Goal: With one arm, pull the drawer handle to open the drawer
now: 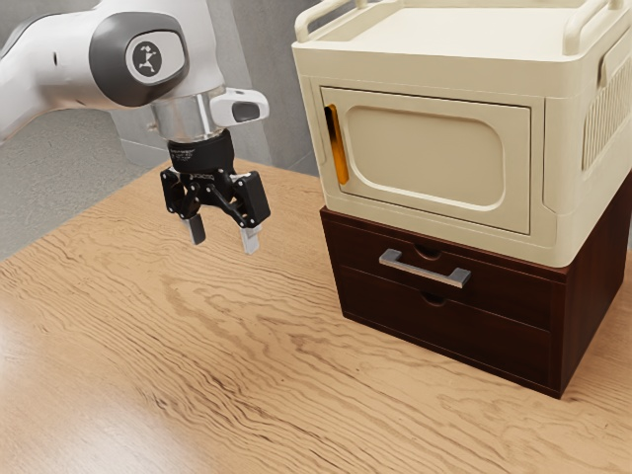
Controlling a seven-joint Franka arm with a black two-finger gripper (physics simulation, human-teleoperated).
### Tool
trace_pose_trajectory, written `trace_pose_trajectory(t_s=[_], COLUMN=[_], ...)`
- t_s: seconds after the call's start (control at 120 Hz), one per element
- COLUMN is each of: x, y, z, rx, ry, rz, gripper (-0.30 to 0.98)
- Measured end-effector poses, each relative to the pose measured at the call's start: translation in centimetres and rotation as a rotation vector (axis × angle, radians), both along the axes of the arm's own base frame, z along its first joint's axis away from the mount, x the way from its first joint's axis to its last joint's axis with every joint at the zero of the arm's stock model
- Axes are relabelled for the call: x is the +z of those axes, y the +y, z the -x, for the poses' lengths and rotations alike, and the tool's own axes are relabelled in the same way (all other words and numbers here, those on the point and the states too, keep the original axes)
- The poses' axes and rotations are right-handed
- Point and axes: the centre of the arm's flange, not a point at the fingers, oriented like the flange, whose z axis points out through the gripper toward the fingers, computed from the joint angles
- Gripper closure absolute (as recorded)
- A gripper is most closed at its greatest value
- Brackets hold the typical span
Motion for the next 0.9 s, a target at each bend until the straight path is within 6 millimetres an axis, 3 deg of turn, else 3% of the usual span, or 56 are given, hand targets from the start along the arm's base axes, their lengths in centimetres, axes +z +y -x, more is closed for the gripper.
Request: trace_pose_trajectory(t_s=[0.533,0.608,0.733,0.9], x=[0.3,2.0,7.6,8.7], y=[0.1,0.1,-0.1,-0.4], z=[0.1,1.0,4.0,4.5], rx=[0.001,0.002,-0.003,-0.013], ry=[-0.006,-0.035,-0.142,-0.172], rz=[0.006,0.003,-0.003,-0.006], gripper=[0.00,0.00,0.00,0.00])
